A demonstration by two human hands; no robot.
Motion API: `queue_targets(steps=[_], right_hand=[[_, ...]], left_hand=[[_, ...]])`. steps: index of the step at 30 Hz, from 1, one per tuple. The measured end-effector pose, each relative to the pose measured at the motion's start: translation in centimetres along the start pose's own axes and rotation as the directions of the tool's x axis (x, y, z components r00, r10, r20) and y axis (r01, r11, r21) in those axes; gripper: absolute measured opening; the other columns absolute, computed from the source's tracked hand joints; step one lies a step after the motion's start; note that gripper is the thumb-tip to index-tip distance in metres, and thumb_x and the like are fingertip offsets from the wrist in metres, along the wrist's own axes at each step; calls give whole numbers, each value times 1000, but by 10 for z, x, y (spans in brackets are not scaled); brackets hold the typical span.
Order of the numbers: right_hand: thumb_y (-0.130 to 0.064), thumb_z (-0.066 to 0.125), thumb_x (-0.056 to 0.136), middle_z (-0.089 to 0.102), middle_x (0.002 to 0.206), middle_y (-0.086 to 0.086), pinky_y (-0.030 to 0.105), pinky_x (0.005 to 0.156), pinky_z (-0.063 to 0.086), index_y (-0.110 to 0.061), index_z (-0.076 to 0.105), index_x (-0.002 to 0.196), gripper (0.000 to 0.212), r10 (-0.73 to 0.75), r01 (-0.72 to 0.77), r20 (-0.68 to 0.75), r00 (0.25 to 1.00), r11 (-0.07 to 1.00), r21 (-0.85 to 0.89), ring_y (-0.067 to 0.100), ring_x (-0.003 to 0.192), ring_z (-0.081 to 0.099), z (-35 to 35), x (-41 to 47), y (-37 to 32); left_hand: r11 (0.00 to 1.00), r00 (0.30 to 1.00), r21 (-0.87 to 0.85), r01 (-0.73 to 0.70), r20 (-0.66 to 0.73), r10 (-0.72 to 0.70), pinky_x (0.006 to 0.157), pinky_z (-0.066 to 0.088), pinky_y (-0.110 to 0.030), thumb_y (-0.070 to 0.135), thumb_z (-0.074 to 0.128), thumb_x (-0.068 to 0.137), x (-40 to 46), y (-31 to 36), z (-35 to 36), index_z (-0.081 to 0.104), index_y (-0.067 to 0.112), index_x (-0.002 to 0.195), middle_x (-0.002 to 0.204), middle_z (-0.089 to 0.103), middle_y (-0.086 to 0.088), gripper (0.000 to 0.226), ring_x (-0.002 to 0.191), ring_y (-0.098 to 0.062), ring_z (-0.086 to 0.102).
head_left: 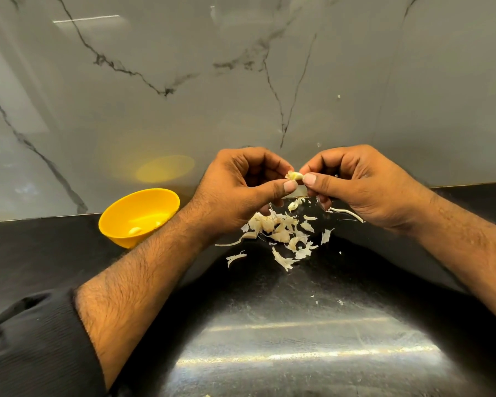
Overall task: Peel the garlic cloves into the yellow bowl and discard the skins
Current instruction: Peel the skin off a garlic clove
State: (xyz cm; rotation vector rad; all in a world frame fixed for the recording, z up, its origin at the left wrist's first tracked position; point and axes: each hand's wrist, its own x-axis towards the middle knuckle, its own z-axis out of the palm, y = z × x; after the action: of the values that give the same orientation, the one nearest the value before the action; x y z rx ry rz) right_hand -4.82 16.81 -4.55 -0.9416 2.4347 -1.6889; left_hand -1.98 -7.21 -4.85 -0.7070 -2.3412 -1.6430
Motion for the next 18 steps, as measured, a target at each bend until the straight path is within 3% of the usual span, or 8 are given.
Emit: queue_targets(steps=[5,14,18], right_hand=[[-22,69,100,75,84,5,36,71,59,-24,79,101,10,-50,46,-19,999,984,-171,15,72,66,2,-2,-4],[-24,73,97,73,75,-4,20,64,52,-23,79,96,6,-82,56,-121,989,976,-209,4,66,65,0,-2,-4],[-25,73,98,72,74,-4,23,62,51,-25,79,96,7,-98,67,-108,989,962,-263,5,63,61,1,-3,-6]], left_hand=[[996,999,87,-37,14,36,63,61,-28,12,82,92,-1,0,4,76,8,109,90,79,-6,19,77,-21,77],[995,998,-82,63,19,-62,62,59,-35,9,75,96,-1,0,-2,76,1,107,92,79,-16,14,74,-24,73],[991,996,-96,91,35,-88,61,58,-35,8,70,100,-1,0,0,76,-1,107,91,78,-19,13,72,-26,71]])
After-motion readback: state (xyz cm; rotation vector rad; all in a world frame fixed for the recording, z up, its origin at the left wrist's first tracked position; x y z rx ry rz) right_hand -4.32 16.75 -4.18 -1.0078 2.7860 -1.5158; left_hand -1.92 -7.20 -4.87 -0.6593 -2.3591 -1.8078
